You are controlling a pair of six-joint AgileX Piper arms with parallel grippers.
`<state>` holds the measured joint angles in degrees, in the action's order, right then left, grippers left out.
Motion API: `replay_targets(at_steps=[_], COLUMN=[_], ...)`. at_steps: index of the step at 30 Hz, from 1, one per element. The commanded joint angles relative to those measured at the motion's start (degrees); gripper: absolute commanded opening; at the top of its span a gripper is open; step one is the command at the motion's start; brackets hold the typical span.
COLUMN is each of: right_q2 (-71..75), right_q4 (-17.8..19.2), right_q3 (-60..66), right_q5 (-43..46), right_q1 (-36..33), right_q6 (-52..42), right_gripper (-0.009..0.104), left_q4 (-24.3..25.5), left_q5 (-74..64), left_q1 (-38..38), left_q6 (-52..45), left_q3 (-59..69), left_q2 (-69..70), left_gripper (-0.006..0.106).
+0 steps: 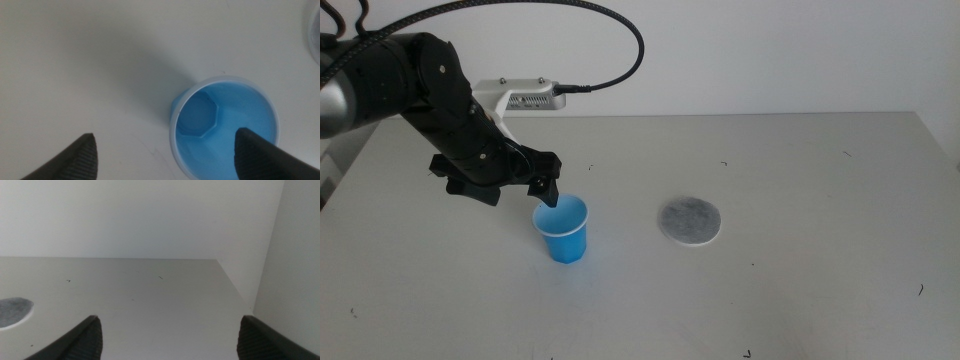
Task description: Place an empty cup on a cup mat.
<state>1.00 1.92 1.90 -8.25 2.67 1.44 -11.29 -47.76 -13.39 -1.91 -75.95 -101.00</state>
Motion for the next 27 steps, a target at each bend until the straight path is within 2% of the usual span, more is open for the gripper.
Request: replay_targets(at_steps=[1,12,15,17,24,27], right_q2=[1.1,1.1,1.1,1.1,1.1,1.1], right_q4=[0.52,0.52,0.52,0.52,0.52,0.52], right_q3=[-0.66,-0.66,-0.66,-0.66,-0.66,-0.66], right_q5=[4.47,4.47,4.47,4.47,4.47,4.47], right_q1=[-0.11,-0.11,-0.11,-0.11,-0.11,-0.11], right_q6=[-0.49,-0.49,-0.49,-0.49,-0.49,-0.49], right_gripper=[0.094,0.094,0.094,0.094,0.094,0.094], left_q4=[-1.92,-2.84,-2.9,-2.84,-3.39,-3.39], left_q5=[1.78,3.74,4.66,4.87,4.66,4.6], left_q1=[-0.35,-0.35,-0.35,-0.35,-0.35,-0.35], left_q6=[0.77,0.72,0.72,0.72,0.72,0.72], left_q3=[-1.98,-1.98,-1.98,-1.98,-1.98,-1.98], left_q2=[1.53,-4.08,-4.64,-4.84,-4.84,-4.84], left_gripper=[0.105,0.105,0.099,0.088,0.026,0.009])
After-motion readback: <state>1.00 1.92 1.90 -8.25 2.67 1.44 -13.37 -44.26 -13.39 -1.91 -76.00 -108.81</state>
